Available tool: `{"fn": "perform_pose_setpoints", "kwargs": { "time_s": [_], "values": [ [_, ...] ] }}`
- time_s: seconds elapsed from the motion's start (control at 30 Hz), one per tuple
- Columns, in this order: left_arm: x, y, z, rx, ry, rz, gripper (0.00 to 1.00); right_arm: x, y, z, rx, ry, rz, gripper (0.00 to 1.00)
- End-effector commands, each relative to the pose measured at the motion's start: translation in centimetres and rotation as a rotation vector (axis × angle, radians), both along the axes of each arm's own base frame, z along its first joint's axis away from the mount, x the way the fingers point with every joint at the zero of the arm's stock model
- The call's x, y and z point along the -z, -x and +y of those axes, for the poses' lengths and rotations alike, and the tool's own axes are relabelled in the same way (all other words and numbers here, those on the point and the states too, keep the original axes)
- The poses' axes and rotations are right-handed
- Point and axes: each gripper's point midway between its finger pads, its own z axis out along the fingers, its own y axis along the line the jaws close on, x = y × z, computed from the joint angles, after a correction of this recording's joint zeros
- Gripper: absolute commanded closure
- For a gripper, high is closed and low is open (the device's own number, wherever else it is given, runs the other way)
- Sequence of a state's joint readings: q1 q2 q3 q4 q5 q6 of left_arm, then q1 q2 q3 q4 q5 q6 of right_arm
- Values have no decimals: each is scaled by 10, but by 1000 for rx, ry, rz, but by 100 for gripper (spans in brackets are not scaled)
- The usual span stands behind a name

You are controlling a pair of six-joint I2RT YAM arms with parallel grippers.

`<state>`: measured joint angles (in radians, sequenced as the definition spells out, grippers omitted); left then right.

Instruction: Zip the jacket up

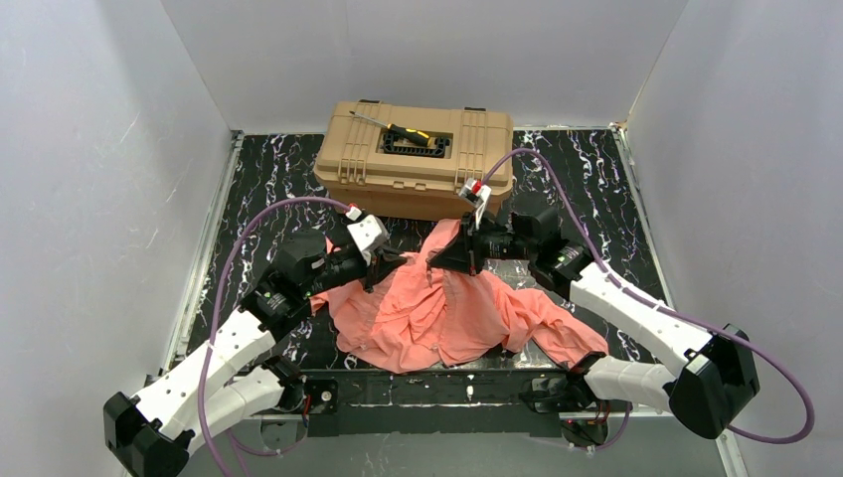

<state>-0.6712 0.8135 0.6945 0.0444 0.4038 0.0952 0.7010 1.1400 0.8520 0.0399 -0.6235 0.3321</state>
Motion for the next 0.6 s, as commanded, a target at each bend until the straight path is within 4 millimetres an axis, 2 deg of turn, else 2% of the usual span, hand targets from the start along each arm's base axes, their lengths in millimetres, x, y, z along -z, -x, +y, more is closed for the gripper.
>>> {"fn": "perform_pose_setpoints", "kwargs": {
  "time_s": [0.0,0.57],
  "values": [
    [2,10,-5,30,44,65,100,-13,2,9,-29,-56,-56,99],
    [2,9,-8,-5,88,59,100,0,12,20,-95,10,40,99]
  ]
}}
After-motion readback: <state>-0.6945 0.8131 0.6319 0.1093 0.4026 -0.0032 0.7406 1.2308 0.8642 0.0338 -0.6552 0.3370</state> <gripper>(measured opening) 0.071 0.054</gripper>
